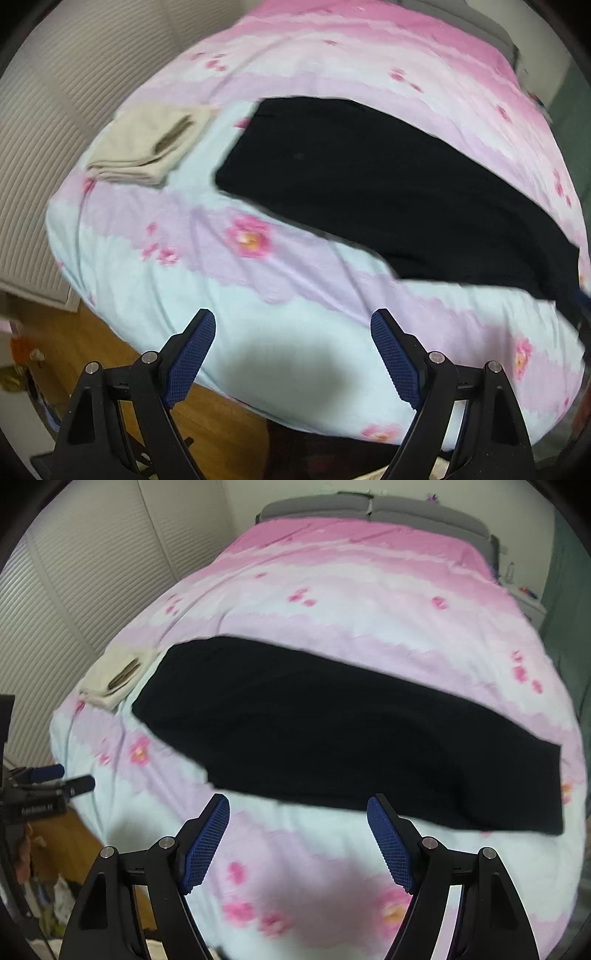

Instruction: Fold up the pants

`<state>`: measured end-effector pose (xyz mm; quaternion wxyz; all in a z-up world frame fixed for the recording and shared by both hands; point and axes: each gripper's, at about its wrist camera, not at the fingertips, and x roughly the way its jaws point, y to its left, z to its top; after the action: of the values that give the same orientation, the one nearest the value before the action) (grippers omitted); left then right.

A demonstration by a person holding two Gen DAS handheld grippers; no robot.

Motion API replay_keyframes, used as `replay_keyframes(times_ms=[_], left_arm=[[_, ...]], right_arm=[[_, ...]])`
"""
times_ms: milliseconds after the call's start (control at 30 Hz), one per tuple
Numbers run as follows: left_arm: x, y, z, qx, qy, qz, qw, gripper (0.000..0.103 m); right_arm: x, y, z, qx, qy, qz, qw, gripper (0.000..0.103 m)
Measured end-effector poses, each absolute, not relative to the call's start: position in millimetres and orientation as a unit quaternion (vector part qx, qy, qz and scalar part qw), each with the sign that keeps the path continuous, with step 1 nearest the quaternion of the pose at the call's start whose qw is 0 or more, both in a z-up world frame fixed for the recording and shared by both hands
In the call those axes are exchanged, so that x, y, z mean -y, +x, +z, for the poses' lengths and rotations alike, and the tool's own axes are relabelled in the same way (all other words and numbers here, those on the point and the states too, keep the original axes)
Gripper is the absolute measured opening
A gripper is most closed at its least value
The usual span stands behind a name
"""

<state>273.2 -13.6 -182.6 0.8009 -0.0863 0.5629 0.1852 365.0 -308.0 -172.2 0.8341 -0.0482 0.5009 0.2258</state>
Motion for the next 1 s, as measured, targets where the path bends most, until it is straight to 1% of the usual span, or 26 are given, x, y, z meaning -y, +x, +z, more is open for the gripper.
replay_keyframes(times_ms=[133,233,367,500,700,833,1000], left_arm=[[-38.0,266.8,-179.7,-0.545,-0.115,0.194,0.807,0.086],[-78.0,270.2,-187.0,-0.547,-0.130,0.178,0.807,0.086],[-122.4,288.4,-207.7,-0.564,-0.152,0.120,0.802,0.086],[-164.1,314.8,-239.4,-0.575,-0.217,0.054,0.787,0.086],[-195.0,363.7,-286.4,-0.585,-0.265,0.016,0.766,0.086],[-207.1,391.1,-324.4,-0.595,-0.285,0.015,0.751,0.086],[-216.4,409.4,-367.8,-0.596,-0.349,0.023,0.723,0.086]], right_arm=[[275.9,351.5,-183.8,-0.520,-0.044,0.222,0.824,0.077],[246.3,343.0,-197.1,-0.535,-0.051,0.201,0.819,0.077],[217.8,340.5,-209.0,-0.561,-0.026,0.164,0.811,0.077],[187.4,333.1,-221.5,-0.583,0.010,0.122,0.803,0.077],[145.6,330.7,-246.8,-0.613,0.049,0.069,0.786,0.077],[128.1,334.0,-258.1,-0.625,0.035,0.050,0.778,0.077],[118.9,346.1,-270.3,-0.631,0.031,0.031,0.774,0.077]])
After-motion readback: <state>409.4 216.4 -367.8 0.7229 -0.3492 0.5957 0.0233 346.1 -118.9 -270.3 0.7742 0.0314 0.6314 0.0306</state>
